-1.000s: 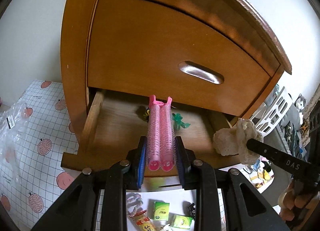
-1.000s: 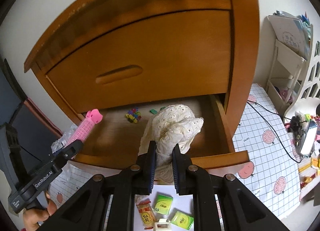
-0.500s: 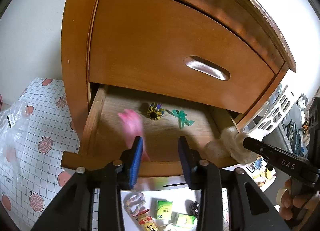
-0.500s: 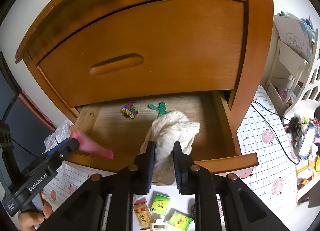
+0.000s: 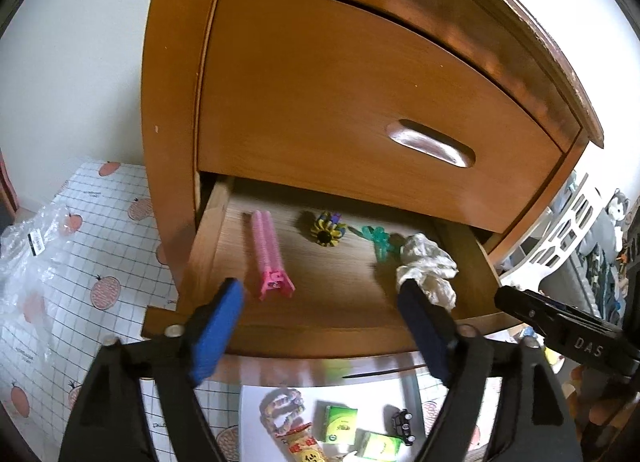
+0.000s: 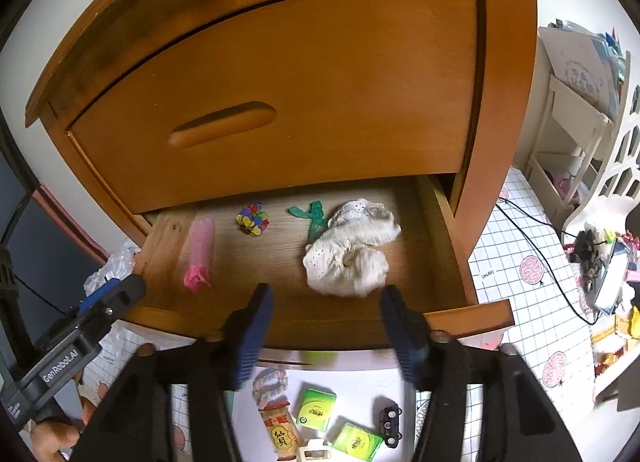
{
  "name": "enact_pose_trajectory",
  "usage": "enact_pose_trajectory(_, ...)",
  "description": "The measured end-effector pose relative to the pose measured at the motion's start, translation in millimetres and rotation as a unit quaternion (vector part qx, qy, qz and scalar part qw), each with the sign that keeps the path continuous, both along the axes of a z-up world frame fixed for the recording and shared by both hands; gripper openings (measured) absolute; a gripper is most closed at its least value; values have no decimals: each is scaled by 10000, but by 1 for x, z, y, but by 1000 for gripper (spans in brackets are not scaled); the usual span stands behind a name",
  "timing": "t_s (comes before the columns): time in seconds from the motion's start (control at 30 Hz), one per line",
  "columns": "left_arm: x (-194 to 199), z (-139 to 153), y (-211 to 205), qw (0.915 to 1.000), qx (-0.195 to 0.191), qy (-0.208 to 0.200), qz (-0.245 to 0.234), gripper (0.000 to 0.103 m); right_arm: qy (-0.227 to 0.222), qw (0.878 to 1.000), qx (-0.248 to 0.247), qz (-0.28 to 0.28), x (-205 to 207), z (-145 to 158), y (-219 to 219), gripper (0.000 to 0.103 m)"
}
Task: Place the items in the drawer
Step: 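Open both tools to drop the roller and lace cloth into the drawer, then withdraw both tools from the drawer and move down over the tray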
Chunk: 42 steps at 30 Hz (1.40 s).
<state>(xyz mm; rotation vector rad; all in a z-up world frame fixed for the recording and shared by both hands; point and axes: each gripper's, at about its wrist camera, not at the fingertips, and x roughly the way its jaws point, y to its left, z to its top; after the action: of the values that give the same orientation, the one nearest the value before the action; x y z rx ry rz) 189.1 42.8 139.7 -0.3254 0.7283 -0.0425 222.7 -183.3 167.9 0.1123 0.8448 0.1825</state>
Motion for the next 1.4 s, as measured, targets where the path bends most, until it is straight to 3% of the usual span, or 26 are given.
enact_pose_trajectory(0.07,-1,1,1,10000,56,-34,58,89,-19,10000,-13,15,0,-1,1,69)
enact_pose_trajectory(0.27,-4,1,2,9992,287,-186,226,103,-46,10000,-50,19,-1,-4,1,87)
enact_pose_trajectory(0.53,-5,2,1,9986,378,-215,285,103,-97,9999,-96,4,-2,-5,0,103)
enact_pose_trajectory(1.1,-12,8,-1,9987,346,-310,211,103,-247,9994,-247,11,-7,-3,1,103)
enact_pose_trajectory(1.4,-45,17,-10,9958,586,-687,156,103,-490,9988,-14,-7,-31,3,-10,103)
